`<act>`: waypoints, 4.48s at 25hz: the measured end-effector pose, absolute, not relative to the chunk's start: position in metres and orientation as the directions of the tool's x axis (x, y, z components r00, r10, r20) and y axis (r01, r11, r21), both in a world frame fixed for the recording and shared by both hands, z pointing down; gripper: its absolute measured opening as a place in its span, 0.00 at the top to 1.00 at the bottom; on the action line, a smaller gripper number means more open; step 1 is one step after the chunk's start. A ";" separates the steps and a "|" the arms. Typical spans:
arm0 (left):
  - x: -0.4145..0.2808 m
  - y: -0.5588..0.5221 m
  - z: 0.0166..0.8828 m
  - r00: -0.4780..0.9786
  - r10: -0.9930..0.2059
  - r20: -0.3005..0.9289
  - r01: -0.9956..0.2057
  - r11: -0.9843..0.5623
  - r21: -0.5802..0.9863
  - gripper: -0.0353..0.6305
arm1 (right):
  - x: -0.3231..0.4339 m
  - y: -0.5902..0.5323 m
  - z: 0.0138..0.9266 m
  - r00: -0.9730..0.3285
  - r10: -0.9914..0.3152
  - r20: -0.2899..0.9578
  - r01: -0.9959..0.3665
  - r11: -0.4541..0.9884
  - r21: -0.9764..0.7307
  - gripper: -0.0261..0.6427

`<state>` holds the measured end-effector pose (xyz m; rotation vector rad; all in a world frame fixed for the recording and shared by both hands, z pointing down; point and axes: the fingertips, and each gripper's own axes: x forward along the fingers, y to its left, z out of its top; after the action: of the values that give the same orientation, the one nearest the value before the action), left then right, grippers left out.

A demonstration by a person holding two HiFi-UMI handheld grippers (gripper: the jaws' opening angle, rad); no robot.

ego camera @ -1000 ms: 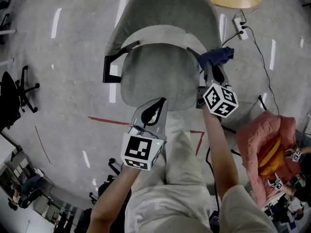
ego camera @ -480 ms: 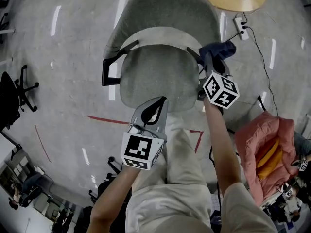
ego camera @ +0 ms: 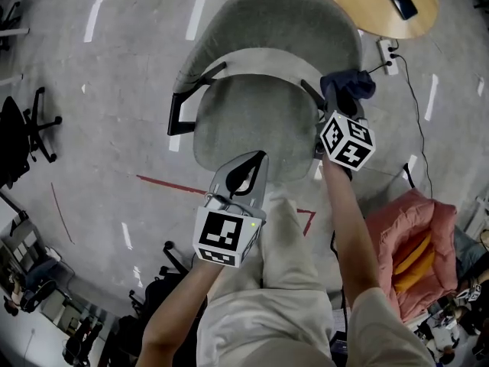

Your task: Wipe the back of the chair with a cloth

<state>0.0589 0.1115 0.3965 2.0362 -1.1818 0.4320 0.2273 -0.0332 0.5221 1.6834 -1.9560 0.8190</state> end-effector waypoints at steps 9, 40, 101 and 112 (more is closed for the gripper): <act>0.050 0.094 0.397 0.504 -0.616 0.606 -0.860 -0.293 0.418 0.95 | 0.204 -0.052 0.527 -0.207 -0.692 0.691 -0.978 0.152 -0.141 0.84; 0.024 0.055 0.404 0.429 -0.666 0.610 -0.887 -0.184 0.424 0.95 | 0.110 -0.101 0.521 -0.405 -0.589 0.699 -0.878 0.464 -0.118 0.84; -0.066 0.109 0.418 0.223 -0.741 0.634 -0.906 0.082 0.414 0.95 | -0.084 -0.040 0.551 -0.628 -0.322 0.709 -0.579 0.802 -0.149 0.84; -0.063 0.123 0.411 0.227 -0.742 0.631 -0.913 0.064 0.403 0.95 | -0.106 -0.001 0.545 -0.712 -0.203 0.672 -0.462 0.857 -0.229 0.84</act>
<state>-0.0631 0.1228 0.4111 1.7121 -1.5514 0.2738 -0.1064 -0.0013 0.5449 0.4801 -2.3632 0.5076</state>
